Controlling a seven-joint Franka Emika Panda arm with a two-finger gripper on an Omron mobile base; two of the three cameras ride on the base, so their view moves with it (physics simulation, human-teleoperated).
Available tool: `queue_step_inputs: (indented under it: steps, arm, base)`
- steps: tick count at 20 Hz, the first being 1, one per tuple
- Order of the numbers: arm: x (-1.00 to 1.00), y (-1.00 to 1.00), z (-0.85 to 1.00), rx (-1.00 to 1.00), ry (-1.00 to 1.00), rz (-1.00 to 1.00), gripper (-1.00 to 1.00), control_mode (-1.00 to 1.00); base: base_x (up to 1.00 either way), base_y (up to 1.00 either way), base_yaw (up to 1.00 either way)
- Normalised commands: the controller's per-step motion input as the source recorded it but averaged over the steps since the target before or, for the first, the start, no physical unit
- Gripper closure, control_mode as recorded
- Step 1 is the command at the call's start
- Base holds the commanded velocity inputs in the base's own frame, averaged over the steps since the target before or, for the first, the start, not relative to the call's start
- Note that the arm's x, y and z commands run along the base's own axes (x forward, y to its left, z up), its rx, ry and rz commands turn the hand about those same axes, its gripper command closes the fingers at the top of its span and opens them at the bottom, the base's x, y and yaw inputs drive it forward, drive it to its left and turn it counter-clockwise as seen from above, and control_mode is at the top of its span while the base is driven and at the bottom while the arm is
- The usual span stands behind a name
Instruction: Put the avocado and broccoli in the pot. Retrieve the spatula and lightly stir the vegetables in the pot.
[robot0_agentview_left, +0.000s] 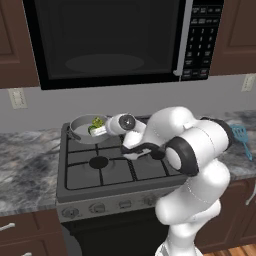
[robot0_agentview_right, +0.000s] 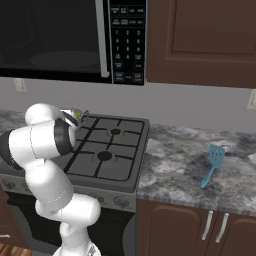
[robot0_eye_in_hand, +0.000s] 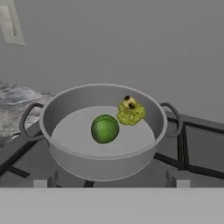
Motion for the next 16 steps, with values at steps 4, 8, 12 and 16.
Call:
queue_step_inputs:
  steps: [4, 8, 12, 16]
  arm:
    - [-0.40, -0.10, 0.00, 0.00, -0.07, 0.00, -1.00, -1.00]
    - [-0.43, -0.24, 0.39, 0.09, -0.01, -0.02, -1.00, -1.00]
    - [0.01, -0.48, 0.97, 0.25, 0.08, 0.00, -1.00, -1.00]
    - [0.05, -0.58, 0.34, 0.21, 0.00, 0.00, -1.00, -1.00]
  base:
    - [0.00, 0.00, 0.00]
    - [0.00, 0.00, 0.00]
    - [0.00, 0.00, 0.00]
    - [0.00, 0.00, 0.00]
